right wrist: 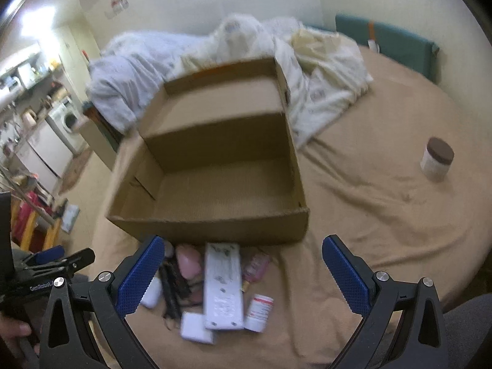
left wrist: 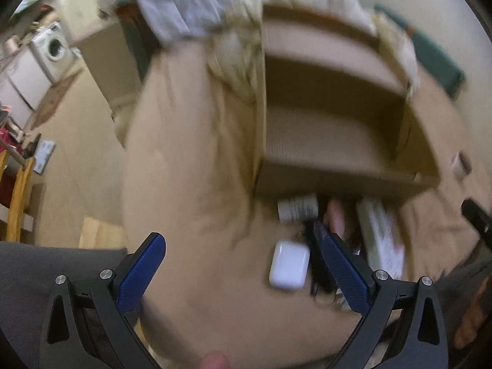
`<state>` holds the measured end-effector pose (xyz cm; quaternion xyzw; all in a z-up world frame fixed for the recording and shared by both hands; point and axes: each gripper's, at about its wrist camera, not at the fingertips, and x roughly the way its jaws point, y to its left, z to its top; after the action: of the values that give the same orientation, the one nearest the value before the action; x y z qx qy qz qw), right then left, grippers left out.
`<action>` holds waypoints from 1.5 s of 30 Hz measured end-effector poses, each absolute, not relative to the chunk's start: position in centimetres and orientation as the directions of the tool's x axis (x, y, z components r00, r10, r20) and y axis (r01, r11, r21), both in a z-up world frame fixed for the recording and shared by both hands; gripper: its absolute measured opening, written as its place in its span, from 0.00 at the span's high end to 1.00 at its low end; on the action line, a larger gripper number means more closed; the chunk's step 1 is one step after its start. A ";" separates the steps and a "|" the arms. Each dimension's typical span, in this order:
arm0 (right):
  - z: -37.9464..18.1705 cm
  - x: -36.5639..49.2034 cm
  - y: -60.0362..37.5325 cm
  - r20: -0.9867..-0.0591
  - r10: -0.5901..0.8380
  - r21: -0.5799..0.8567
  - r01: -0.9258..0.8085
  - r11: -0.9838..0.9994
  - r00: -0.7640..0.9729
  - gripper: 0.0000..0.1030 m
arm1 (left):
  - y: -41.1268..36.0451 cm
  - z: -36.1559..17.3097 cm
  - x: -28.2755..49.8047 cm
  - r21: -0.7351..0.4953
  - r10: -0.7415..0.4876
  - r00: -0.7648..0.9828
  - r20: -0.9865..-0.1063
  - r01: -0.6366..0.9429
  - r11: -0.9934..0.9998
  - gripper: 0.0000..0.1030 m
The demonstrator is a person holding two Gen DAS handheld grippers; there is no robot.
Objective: Organize rigid objects
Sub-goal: 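Grasp the white AirPods case with the left tool while the right tool grasps the white pill jar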
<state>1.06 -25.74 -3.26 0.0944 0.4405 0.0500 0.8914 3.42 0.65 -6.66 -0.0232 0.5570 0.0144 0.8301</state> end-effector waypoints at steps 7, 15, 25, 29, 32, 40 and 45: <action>-8.4 2.9 -27.4 -0.911 0.182 0.207 0.029 0.978 0.369 0.02 | -1.5 -12.6 4.4 -0.052 -0.050 0.129 -0.990 -0.009 0.999 0.10; -14.4 2.7 -28.4 -0.956 0.269 0.282 0.115 0.952 0.121 0.60 | -4.1 -14.7 4.7 -0.022 -0.027 0.097 -0.995 0.053 0.998 0.26; -15.6 2.6 -26.4 -0.959 0.272 0.277 0.063 0.959 0.077 0.64 | -5.7 -17.6 4.9 -0.011 -0.013 0.042 -0.999 0.042 0.999 0.41; -15.8 2.9 -25.4 -0.962 0.263 0.266 0.026 0.964 0.065 0.64 | -5.9 -16.7 5.2 -0.012 -0.015 0.050 -0.999 0.051 0.999 0.56; -16.3 3.3 -25.1 -0.967 0.249 0.250 0.011 0.968 0.051 0.68 | -6.0 -16.2 5.6 -0.014 -0.017 0.052 -0.999 0.056 0.998 0.61; -14.8 3.0 -22.9 -0.976 0.187 0.181 -0.058 0.982 0.114 0.71 | -4.3 -14.3 6.6 -0.021 -0.022 0.070 -0.997 0.022 1.000 0.62; -10.4 1.9 -24.0 -0.958 0.159 0.149 -0.059 0.987 0.238 0.72 | -3.3 -11.0 6.3 -0.033 -0.031 0.158 -0.987 -0.004 0.999 0.62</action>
<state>1.93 -23.99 -10.40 0.0408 0.6132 0.0694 0.7858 6.29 -3.33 -11.03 -0.0138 0.6487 -0.0089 0.7609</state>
